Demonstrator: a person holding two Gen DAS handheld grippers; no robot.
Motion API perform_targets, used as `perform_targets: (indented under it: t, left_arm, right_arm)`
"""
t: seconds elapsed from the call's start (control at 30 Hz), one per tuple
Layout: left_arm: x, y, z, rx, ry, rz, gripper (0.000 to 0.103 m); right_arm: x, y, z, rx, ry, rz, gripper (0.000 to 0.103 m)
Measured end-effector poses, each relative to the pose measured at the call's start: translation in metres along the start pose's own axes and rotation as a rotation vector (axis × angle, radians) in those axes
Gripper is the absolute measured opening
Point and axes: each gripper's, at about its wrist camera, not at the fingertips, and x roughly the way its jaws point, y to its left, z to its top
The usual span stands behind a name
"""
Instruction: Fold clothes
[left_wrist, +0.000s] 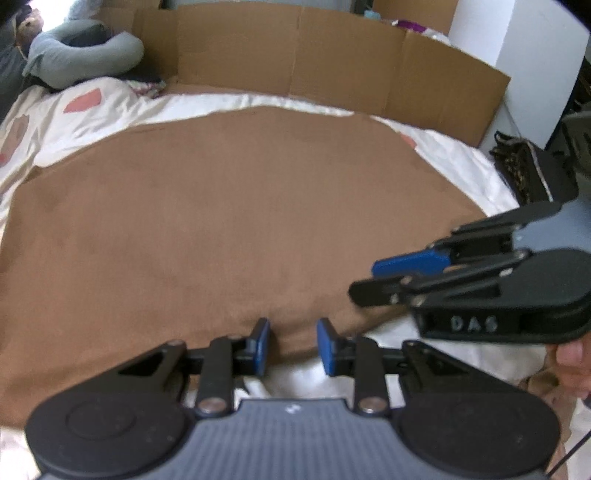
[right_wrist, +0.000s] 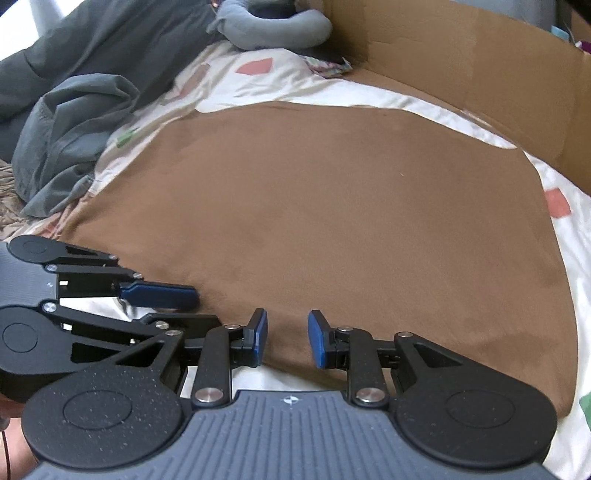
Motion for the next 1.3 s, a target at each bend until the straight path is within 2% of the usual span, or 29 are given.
perform_targets:
  t: [0.2,0.47,0.77,0.97,1.3]
  left_arm:
    - [0.012,0.006,-0.005,0.008,0.027,0.001,0.027]
    - [-0.006,0.022,-0.010,-0.005,0.031,0.007,0.026]
    - [-0.034,0.061,-0.007,-0.107,-0.018,0.115,0.030]
    - [-0.036,0.089,-0.010,-0.154,-0.018,0.200,0.030]
    - [-0.047,0.135,-0.034,-0.237,-0.005,0.334,0.031]
  right_arm:
    - [0.015,0.003,-0.006,-0.035,0.045,-0.017,0.031]
    - [0.004,0.003,-0.016,-0.015,0.039,-0.022,0.031]
    - [-0.026,-0.024,-0.015,0.066,-0.029,-0.056,0.031]
    - [-0.034,-0.053,-0.016,0.125,-0.057,-0.141,0.031]
    - [-0.043,-0.107,-0.031,0.226,-0.052,-0.263,0.032]
